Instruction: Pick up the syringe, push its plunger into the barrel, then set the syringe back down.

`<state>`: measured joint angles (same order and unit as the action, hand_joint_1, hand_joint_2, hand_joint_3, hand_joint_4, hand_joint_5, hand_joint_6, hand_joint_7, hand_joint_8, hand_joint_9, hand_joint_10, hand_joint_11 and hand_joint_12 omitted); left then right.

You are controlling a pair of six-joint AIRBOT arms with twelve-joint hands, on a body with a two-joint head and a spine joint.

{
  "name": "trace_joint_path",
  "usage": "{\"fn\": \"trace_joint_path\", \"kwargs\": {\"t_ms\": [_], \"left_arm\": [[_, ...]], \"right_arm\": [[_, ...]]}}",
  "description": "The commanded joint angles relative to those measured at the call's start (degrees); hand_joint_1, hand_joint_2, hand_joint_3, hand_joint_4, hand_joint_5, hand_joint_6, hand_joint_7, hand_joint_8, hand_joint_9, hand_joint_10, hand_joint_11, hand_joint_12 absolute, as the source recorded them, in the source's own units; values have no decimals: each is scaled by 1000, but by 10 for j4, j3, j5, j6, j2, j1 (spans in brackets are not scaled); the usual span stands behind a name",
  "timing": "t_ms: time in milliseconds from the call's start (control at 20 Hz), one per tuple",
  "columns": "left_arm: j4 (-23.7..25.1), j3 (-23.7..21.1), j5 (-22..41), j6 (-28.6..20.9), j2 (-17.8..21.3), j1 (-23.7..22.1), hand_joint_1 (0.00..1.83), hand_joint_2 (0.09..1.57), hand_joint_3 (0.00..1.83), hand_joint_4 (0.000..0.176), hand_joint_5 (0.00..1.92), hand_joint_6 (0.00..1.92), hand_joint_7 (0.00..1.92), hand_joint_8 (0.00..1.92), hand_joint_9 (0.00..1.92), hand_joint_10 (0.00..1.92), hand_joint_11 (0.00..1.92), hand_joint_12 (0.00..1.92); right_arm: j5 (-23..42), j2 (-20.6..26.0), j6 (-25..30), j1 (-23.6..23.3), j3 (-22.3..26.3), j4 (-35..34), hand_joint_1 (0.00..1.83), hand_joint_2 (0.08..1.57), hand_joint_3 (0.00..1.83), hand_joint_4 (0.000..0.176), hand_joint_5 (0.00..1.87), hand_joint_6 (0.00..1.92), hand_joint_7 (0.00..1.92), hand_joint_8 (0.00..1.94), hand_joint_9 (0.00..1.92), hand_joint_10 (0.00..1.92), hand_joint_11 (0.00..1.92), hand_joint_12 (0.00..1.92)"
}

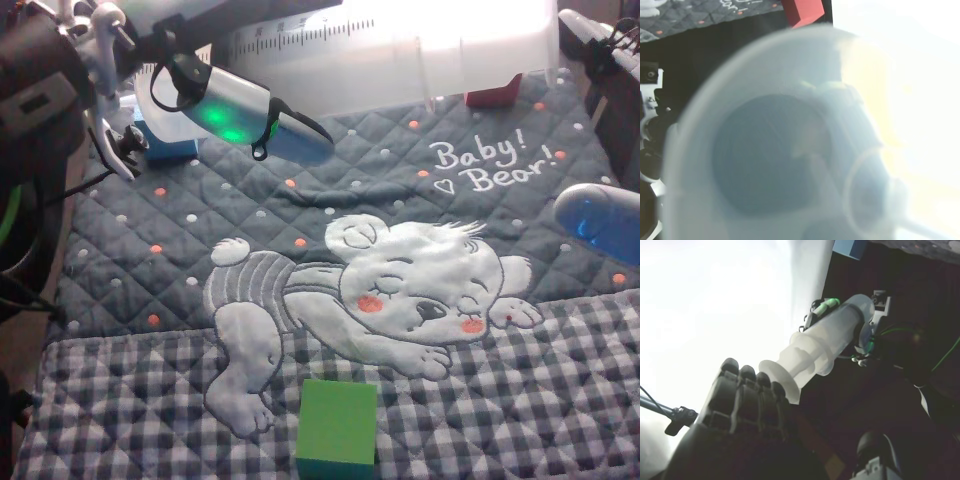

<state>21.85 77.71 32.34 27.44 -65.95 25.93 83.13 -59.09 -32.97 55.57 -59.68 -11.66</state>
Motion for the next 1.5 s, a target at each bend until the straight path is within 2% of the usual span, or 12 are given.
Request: {"fn": "trace_joint_path", "kwargs": {"t_ms": [0, 250, 400, 550, 700, 1000, 1100, 1150, 1200, 1250, 1350, 1450], "left_arm": [[-15, -2, 73, -7, -5, -15, 1581, 1105, 36, 0, 1269, 1921, 1488, 1921, 1606, 1921, 1638, 1921], [-12, 0, 72, -7, -16, -13, 1461, 1132, 52, 0, 1269, 1921, 1484, 1921, 1593, 1921, 1618, 1921], [-8, 1, 68, -7, -18, -14, 1492, 1142, 56, 0, 1235, 1921, 1482, 1921, 1600, 1921, 1624, 1921], [-5, 3, 65, -7, -19, -21, 1447, 1151, 66, 0, 1217, 1921, 1526, 1921, 1640, 1921, 1651, 1921], [-1, 4, 61, -7, -20, -28, 1541, 1139, 69, 0, 1238, 1921, 1536, 1921, 1651, 1921, 1675, 1921], [0, 5, 59, -7, -21, -31, 1559, 1106, 81, 0, 1328, 1921, 1547, 1921, 1644, 1921, 1669, 1921], [1, 5, 58, -7, -23, -33, 1548, 1104, 99, 0, 1249, 1921, 1536, 1921, 1637, 1921, 1658, 1921], [3, 5, 56, -7, -24, -33, 1539, 913, 480, 0, 1192, 1921, 1537, 1921, 1647, 1921, 1663, 1921], [3, 5, 56, -7, -26, -33, 1539, 913, 480, 0, 1192, 1921, 1537, 1921, 1647, 1921, 1663, 1921], [4, 6, 56, -7, -27, -34, 1512, 849, 680, 0, 1192, 1921, 1562, 1921, 1675, 1921, 1688, 1921], [6, 7, 54, -7, -29, -36, 1501, 765, 874, 0, 1194, 1921, 1592, 1921, 1700, 1921, 1699, 1921], [7, 7, 53, -7, -29, -37, 1533, 761, 847, 0, 1232, 1921, 1581, 1921, 1692, 1921, 1703, 1921]], "right_arm": [[60, -1, 7, -4, -3, 13, 0, 1011, 21, 0, 6, 2, 0, 0, 0, 0, 0, 0], [47, -4, 10, -10, -4, 28, 0, 1021, 0, 0, 54, 11, 0, 0, 0, 0, 0, 0], [39, -9, 10, -16, -5, 35, 0, 1010, 0, 0, 54, 6, 5, 1, 0, 0, 28, 12], [29, -12, 10, -22, -5, 42, 0, 1056, 13, 0, 31, 0, 0, 0, 0, 0, 3, 1], [26, -15, 11, -27, -7, 45, 0, 1061, 6, 0, 42, 5, 3, 1, 0, 0, 1, 0], [25, -18, 12, -33, -9, 47, 0, 1067, 6, 0, 34, 2, 9, 2, 0, 0, 0, 0], [24, -20, 12, -37, -10, 50, 0, 1066, 0, 0, 99, 9, 53, 6, 39, 5, 82, 33], [23, -22, 13, -39, -11, 51, 0, 1074, 0, 0, 34, 0, 7, 0, 1, 0, 7, 2], [22, -23, 14, -40, -12, 51, 0, 1074, 0, 0, 34, 0, 7, 0, 1, 0, 7, 2], [22, -24, 16, -40, -13, 51, 0, 1064, 0, 0, 56, 13, 12, 4, 0, 0, 1, 0], [21, -27, 18, -42, -15, 53, 0, 1048, 0, 0, 57, 12, 0, 0, 0, 0, 0, 0], [19, -29, 18, -45, -15, 56, 0, 1029, 0, 0, 45, 5, 0, 0, 0, 0, 0, 0]]}}
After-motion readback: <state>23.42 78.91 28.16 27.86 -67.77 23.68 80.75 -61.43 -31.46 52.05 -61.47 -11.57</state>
